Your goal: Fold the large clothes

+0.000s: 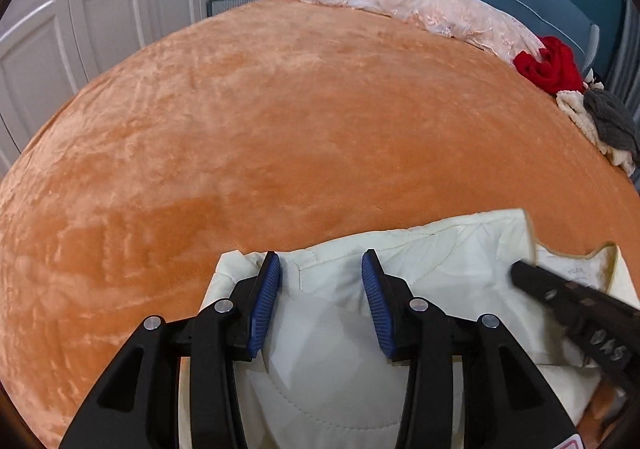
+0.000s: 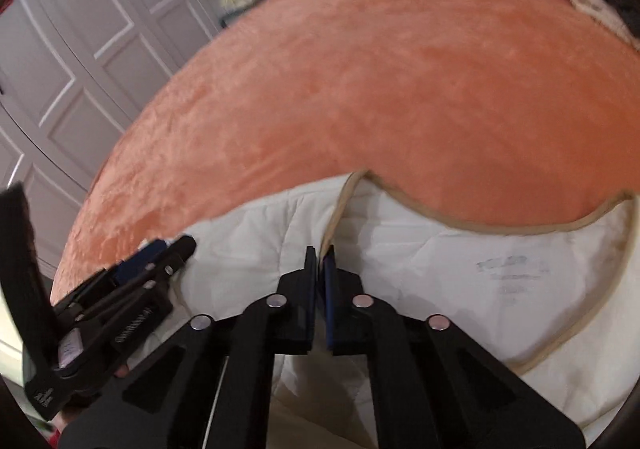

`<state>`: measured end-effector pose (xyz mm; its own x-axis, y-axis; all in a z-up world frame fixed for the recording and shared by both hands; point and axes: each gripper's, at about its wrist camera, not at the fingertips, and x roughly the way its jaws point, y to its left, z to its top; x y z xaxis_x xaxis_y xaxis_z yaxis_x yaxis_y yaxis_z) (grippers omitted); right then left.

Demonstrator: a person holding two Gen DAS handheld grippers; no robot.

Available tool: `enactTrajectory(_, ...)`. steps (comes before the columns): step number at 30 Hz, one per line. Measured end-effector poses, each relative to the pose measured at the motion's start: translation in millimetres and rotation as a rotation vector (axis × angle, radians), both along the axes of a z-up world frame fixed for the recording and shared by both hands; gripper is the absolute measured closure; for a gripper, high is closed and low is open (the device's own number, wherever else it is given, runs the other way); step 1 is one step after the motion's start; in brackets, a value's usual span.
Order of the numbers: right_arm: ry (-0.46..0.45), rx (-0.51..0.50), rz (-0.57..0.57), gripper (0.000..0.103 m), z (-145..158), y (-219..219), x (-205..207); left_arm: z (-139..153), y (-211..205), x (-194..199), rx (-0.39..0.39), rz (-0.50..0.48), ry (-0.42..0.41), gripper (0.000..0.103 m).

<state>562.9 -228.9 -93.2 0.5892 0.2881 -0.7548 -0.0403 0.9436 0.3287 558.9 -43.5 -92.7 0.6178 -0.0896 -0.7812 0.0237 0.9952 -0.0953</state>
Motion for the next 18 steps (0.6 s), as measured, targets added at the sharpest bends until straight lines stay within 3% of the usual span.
enactTrajectory(10, 0.026, -0.020, -0.067, 0.103, -21.0, -10.3, 0.6, -6.2, -6.9, -0.5, 0.045, -0.005, -0.025, 0.059)
enactTrajectory(15, -0.063, -0.050, -0.150, 0.094, 20.3, -41.1, -36.4, 5.7, -12.4, -1.1, 0.105, 0.000, 0.004, 0.057)
enactTrajectory(18, -0.100, -0.031, -0.228, 0.077, 46.2, -93.9, -72.6, 30.4, -17.7, -16.7, 0.060, -0.045, -0.021, 0.056)
